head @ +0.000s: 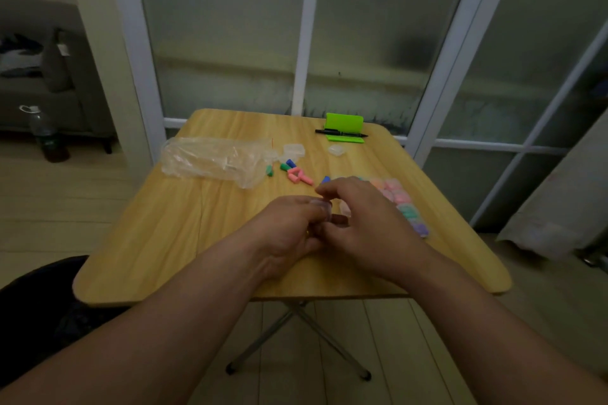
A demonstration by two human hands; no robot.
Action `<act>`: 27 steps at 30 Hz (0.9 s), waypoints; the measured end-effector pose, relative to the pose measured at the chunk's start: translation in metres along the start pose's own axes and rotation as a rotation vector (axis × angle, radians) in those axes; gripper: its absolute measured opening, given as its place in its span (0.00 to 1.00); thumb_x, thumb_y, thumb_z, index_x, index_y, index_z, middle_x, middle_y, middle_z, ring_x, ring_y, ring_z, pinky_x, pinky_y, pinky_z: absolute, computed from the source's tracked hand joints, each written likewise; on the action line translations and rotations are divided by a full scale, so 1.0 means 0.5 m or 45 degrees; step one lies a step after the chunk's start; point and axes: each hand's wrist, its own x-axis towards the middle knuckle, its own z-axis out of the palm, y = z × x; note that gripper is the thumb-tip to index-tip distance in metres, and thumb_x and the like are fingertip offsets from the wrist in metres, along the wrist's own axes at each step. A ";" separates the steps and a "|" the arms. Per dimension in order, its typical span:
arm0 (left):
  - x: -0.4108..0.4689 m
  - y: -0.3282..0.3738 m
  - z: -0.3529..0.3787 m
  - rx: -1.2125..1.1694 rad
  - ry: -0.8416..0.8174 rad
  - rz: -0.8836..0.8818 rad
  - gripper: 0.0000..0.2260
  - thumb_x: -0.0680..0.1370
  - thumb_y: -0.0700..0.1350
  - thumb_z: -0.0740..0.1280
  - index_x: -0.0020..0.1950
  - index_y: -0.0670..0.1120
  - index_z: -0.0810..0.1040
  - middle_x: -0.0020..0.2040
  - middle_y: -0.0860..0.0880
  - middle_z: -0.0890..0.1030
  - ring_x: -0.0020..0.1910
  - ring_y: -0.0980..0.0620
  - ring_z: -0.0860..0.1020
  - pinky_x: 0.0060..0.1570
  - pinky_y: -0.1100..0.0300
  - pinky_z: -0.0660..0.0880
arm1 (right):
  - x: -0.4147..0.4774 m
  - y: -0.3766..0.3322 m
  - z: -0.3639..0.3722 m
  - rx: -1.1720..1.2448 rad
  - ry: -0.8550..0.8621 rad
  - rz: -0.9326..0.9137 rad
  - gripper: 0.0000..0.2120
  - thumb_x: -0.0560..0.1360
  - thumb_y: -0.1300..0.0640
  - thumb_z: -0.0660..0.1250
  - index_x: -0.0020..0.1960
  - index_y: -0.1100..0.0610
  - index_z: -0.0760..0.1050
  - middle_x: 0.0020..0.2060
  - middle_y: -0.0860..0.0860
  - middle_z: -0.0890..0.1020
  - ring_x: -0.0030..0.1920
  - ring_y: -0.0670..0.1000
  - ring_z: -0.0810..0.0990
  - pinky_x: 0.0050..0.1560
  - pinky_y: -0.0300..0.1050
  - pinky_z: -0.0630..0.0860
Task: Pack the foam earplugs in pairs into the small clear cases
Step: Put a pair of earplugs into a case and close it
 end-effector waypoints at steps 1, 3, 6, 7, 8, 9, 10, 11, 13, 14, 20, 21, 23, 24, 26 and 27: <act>0.000 -0.002 0.005 0.017 -0.007 0.008 0.09 0.84 0.34 0.62 0.60 0.35 0.80 0.43 0.43 0.86 0.48 0.48 0.84 0.51 0.53 0.84 | -0.003 0.002 -0.004 -0.016 0.002 -0.004 0.23 0.77 0.49 0.74 0.71 0.46 0.75 0.62 0.43 0.78 0.63 0.43 0.74 0.64 0.44 0.75; -0.002 -0.006 0.017 0.034 -0.034 0.020 0.10 0.84 0.34 0.62 0.60 0.36 0.81 0.45 0.44 0.86 0.48 0.49 0.83 0.51 0.52 0.84 | -0.008 0.008 -0.016 -0.044 -0.002 -0.023 0.20 0.77 0.50 0.73 0.69 0.47 0.78 0.60 0.44 0.79 0.62 0.44 0.75 0.63 0.43 0.74; -0.004 -0.005 0.034 0.062 -0.089 0.017 0.11 0.84 0.38 0.65 0.64 0.38 0.81 0.55 0.42 0.86 0.54 0.45 0.84 0.60 0.48 0.82 | -0.014 0.030 -0.041 -0.062 0.009 -0.014 0.16 0.79 0.49 0.72 0.66 0.47 0.80 0.57 0.44 0.80 0.59 0.44 0.76 0.62 0.41 0.73; -0.003 -0.001 0.038 0.062 -0.073 0.016 0.11 0.84 0.41 0.66 0.64 0.39 0.80 0.58 0.40 0.86 0.57 0.43 0.85 0.61 0.47 0.82 | -0.017 0.043 -0.054 -0.049 0.035 0.012 0.16 0.79 0.48 0.72 0.66 0.47 0.80 0.57 0.43 0.80 0.58 0.44 0.77 0.61 0.43 0.75; -0.003 0.004 0.041 0.049 -0.025 0.015 0.09 0.84 0.43 0.66 0.63 0.41 0.79 0.59 0.39 0.86 0.58 0.42 0.85 0.60 0.47 0.82 | -0.019 0.058 -0.067 -0.046 0.061 0.050 0.16 0.80 0.46 0.72 0.66 0.47 0.79 0.57 0.43 0.80 0.57 0.43 0.77 0.60 0.45 0.77; -0.001 0.010 0.040 0.034 0.045 0.019 0.08 0.85 0.45 0.66 0.61 0.43 0.78 0.59 0.39 0.85 0.58 0.42 0.85 0.57 0.48 0.83 | -0.023 0.074 -0.080 -0.054 0.079 0.089 0.17 0.80 0.45 0.72 0.67 0.47 0.79 0.58 0.42 0.80 0.57 0.42 0.77 0.59 0.45 0.78; 0.001 0.016 0.037 0.031 0.119 0.028 0.08 0.85 0.46 0.65 0.61 0.44 0.77 0.58 0.40 0.85 0.56 0.43 0.86 0.54 0.50 0.84 | -0.027 0.092 -0.093 -0.069 0.079 0.129 0.17 0.80 0.45 0.72 0.67 0.47 0.78 0.58 0.42 0.79 0.57 0.41 0.77 0.58 0.43 0.78; 0.004 0.022 0.033 0.030 0.179 0.038 0.09 0.85 0.46 0.65 0.63 0.44 0.76 0.57 0.41 0.85 0.55 0.43 0.86 0.52 0.51 0.85 | -0.032 0.109 -0.104 -0.084 0.066 0.167 0.18 0.80 0.45 0.72 0.68 0.47 0.78 0.59 0.41 0.78 0.56 0.40 0.76 0.56 0.40 0.77; 0.010 0.028 0.022 0.023 0.251 0.056 0.14 0.85 0.46 0.65 0.68 0.43 0.75 0.56 0.41 0.84 0.52 0.44 0.86 0.48 0.52 0.85 | -0.042 0.131 -0.116 -0.104 0.010 0.214 0.19 0.79 0.44 0.72 0.68 0.45 0.77 0.60 0.40 0.76 0.56 0.38 0.74 0.54 0.35 0.73; 0.012 0.029 0.019 0.025 0.274 0.060 0.14 0.85 0.46 0.65 0.69 0.43 0.74 0.56 0.41 0.84 0.50 0.44 0.86 0.47 0.53 0.85 | -0.045 0.137 -0.117 -0.122 -0.022 0.214 0.19 0.79 0.43 0.72 0.68 0.43 0.77 0.60 0.39 0.75 0.58 0.39 0.73 0.55 0.36 0.72; 0.023 0.026 0.012 0.021 0.340 0.077 0.13 0.83 0.45 0.66 0.65 0.42 0.78 0.51 0.43 0.86 0.41 0.48 0.84 0.42 0.55 0.84 | -0.037 0.132 -0.100 -0.302 -0.221 0.167 0.17 0.79 0.40 0.71 0.66 0.38 0.78 0.56 0.39 0.73 0.58 0.42 0.70 0.56 0.43 0.71; 0.025 0.026 0.011 0.022 0.344 0.078 0.13 0.83 0.45 0.66 0.65 0.42 0.79 0.50 0.43 0.86 0.41 0.48 0.84 0.42 0.56 0.84 | -0.035 0.132 -0.098 -0.326 -0.247 0.169 0.17 0.79 0.39 0.71 0.66 0.38 0.78 0.55 0.39 0.73 0.57 0.42 0.70 0.54 0.43 0.71; 0.027 0.026 0.008 0.024 0.349 0.082 0.13 0.82 0.45 0.66 0.65 0.42 0.79 0.50 0.43 0.86 0.40 0.48 0.84 0.41 0.56 0.84 | -0.034 0.135 -0.095 -0.348 -0.286 0.181 0.16 0.79 0.37 0.70 0.66 0.37 0.78 0.53 0.39 0.73 0.55 0.41 0.70 0.52 0.42 0.71; 0.027 0.026 0.007 0.022 0.349 0.087 0.13 0.82 0.45 0.67 0.65 0.43 0.79 0.49 0.44 0.86 0.40 0.48 0.84 0.40 0.57 0.83 | -0.034 0.136 -0.093 -0.354 -0.300 0.190 0.16 0.79 0.37 0.69 0.65 0.37 0.78 0.53 0.38 0.72 0.54 0.41 0.70 0.51 0.41 0.71; 0.028 0.028 0.002 0.015 0.344 0.099 0.14 0.82 0.45 0.67 0.67 0.44 0.78 0.49 0.44 0.86 0.40 0.49 0.84 0.40 0.57 0.83 | -0.036 0.139 -0.091 -0.360 -0.316 0.199 0.17 0.79 0.37 0.69 0.66 0.37 0.78 0.52 0.37 0.72 0.53 0.39 0.70 0.50 0.40 0.71; 0.028 0.029 0.000 0.015 0.346 0.102 0.14 0.82 0.45 0.67 0.67 0.45 0.78 0.48 0.45 0.86 0.40 0.49 0.84 0.40 0.58 0.83 | -0.037 0.140 -0.091 -0.355 -0.318 0.205 0.17 0.79 0.37 0.69 0.66 0.37 0.77 0.52 0.37 0.72 0.53 0.39 0.70 0.51 0.41 0.72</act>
